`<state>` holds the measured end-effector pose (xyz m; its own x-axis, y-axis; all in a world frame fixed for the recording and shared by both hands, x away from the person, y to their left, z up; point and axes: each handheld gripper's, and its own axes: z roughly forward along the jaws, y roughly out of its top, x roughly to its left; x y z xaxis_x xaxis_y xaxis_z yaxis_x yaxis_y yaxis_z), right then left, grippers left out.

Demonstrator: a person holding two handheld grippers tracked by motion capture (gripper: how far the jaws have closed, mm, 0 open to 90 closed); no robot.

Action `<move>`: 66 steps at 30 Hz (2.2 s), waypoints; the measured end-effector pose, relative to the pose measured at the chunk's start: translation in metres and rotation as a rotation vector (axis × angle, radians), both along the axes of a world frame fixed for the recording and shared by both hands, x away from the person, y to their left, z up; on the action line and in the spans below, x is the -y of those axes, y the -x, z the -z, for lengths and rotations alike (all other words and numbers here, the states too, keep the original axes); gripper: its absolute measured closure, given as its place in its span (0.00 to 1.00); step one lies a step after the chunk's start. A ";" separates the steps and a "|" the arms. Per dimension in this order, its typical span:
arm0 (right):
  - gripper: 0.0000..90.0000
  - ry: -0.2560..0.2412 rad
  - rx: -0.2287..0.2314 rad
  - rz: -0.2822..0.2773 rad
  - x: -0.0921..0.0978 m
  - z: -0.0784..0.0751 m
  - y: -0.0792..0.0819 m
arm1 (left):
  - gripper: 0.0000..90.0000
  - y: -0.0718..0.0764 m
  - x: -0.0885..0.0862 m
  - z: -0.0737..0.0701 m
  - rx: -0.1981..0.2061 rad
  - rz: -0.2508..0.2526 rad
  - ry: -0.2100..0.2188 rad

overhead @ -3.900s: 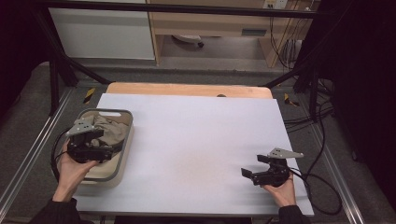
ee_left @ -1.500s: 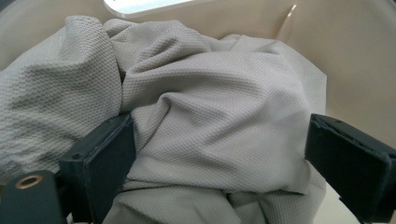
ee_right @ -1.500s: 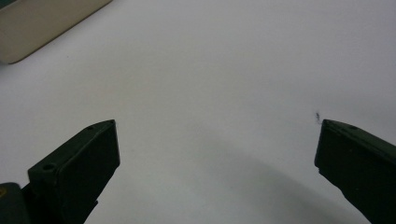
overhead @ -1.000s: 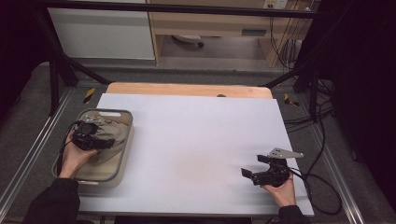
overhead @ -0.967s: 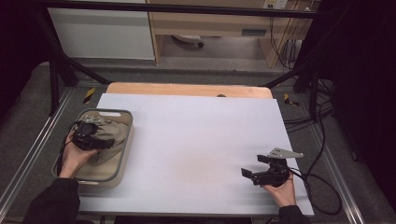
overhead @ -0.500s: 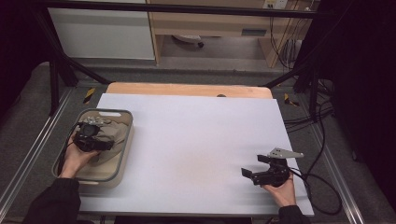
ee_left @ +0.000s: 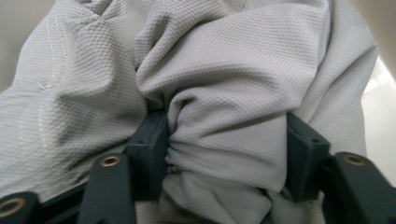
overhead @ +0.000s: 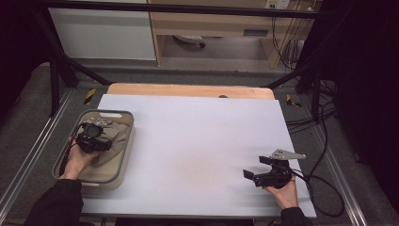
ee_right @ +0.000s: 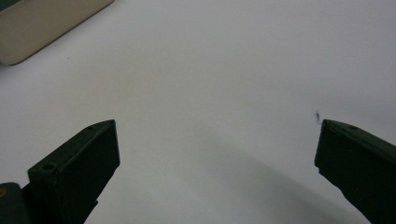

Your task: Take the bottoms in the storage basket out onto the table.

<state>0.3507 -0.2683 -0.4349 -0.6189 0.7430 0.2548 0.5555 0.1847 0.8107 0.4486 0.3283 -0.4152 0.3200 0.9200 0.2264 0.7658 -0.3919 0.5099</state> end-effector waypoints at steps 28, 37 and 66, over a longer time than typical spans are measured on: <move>0.01 0.001 0.000 0.001 0.000 0.000 0.000 | 0.72 0.003 0.001 -0.008 0.013 -0.008 -0.001; 0.01 0.001 -0.001 0.002 0.000 0.000 -0.001 | 0.74 0.004 0.000 -0.011 0.028 -0.026 0.021; 0.01 0.000 -0.002 0.003 0.000 0.000 -0.001 | 0.78 0.012 -0.004 -0.023 0.103 -0.052 0.091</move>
